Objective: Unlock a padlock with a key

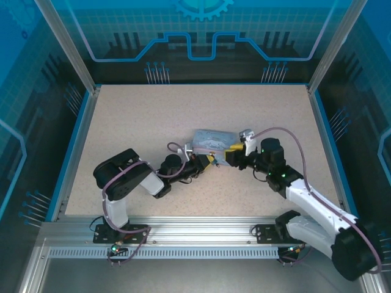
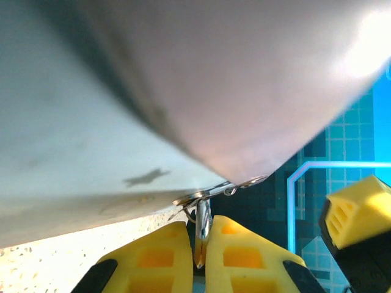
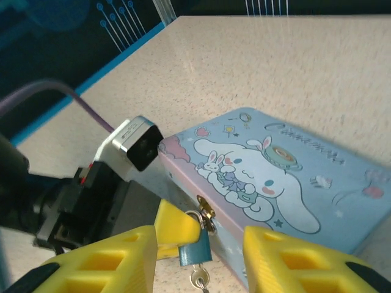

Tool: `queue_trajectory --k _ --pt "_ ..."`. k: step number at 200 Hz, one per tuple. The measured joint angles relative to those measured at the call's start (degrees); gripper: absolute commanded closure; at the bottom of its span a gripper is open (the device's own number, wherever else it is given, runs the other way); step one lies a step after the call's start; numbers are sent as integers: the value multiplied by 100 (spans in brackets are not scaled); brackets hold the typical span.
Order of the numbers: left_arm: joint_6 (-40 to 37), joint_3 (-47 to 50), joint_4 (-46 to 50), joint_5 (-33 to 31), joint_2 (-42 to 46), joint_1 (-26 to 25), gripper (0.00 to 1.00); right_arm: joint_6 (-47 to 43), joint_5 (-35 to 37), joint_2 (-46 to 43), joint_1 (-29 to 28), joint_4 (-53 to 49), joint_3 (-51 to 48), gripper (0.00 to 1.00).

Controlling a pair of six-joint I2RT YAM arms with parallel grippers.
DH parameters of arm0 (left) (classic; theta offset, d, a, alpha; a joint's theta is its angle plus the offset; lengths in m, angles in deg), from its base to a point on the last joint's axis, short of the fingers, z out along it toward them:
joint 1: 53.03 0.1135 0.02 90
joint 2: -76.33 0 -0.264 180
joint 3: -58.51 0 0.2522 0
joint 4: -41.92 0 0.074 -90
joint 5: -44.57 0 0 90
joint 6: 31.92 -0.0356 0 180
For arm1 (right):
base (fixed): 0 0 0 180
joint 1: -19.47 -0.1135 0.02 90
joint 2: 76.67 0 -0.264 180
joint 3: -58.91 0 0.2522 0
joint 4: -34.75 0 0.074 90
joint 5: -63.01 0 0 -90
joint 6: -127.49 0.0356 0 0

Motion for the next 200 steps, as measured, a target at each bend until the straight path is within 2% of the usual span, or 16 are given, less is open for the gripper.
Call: queue_trajectory --k 50,75,101,126,200 --pt "177 24 369 212 470 273 100 -1696 2647 -129 -1963 -52 -310 58" --pt "273 48 409 323 476 439 100 -2350 3630 260 -2627 199 -400 58" --pt "391 50 470 367 476 531 100 -2852 4308 870 -2863 566 -400 59" --pt "492 50 516 420 479 531 100 -3226 4642 1399 -2922 804 -391 59" --pt "542 50 525 450 494 531 100 -3689 4750 2041 -2785 1340 -179 62"
